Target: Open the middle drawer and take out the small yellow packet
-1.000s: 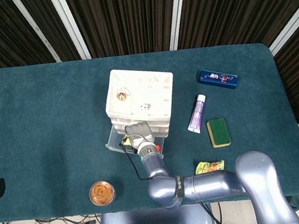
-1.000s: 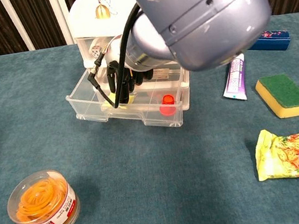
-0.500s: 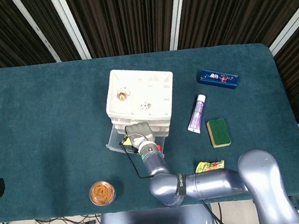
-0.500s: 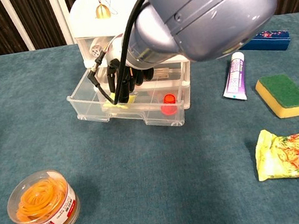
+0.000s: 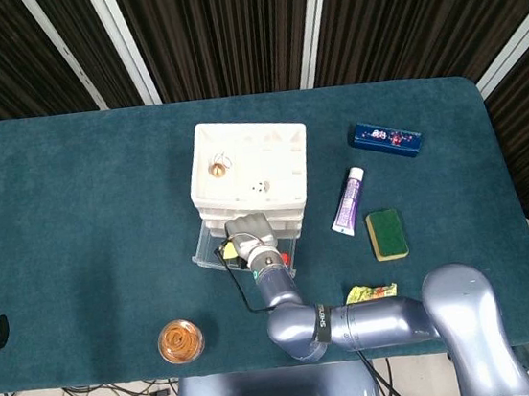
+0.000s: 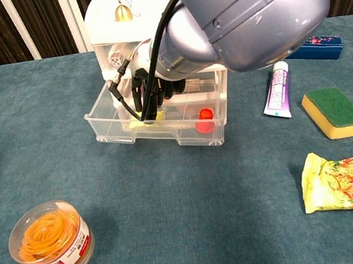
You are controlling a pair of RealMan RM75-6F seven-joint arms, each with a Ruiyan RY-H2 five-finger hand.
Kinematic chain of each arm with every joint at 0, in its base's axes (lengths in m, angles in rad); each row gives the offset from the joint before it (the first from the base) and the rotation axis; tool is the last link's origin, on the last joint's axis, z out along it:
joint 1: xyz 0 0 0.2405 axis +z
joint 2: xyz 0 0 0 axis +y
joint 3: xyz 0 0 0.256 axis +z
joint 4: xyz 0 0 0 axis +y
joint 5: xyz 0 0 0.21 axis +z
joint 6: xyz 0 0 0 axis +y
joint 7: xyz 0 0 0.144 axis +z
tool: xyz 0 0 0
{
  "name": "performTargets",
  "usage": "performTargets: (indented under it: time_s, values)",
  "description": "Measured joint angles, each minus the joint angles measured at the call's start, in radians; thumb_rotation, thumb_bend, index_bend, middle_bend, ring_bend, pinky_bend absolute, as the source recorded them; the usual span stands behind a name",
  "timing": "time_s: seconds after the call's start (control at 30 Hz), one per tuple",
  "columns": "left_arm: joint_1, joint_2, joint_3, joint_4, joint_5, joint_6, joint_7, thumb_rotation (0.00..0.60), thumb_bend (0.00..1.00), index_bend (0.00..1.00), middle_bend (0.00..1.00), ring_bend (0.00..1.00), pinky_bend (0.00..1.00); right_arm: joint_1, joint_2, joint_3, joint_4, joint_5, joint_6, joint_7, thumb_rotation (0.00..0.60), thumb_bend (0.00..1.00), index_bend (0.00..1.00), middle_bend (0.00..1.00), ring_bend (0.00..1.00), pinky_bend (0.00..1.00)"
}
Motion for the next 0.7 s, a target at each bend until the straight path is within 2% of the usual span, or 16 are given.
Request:
performTargets:
  time_s: [0.5, 0.7]
  values:
    - [0.001, 0.0, -0.001, -0.002, -0.004, 0.0, 0.001, 0.6, 0.46, 0.05, 0.03, 0.03, 0.0, 0.002, 0.011, -0.009, -0.005, 0.002, -0.002, 0.008, 0.6, 0.0, 0.49, 1.0, 1.0, 1.0]
    - [0.001, -0.001, -0.002, -0.002, -0.006, -0.001, -0.001, 0.6, 0.46, 0.05, 0.03, 0.03, 0.0, 0.002, 0.011, -0.013, -0.001, -0.01, -0.006, 0.017, 0.6, 0.0, 0.58, 1.0, 1.0, 1.0]
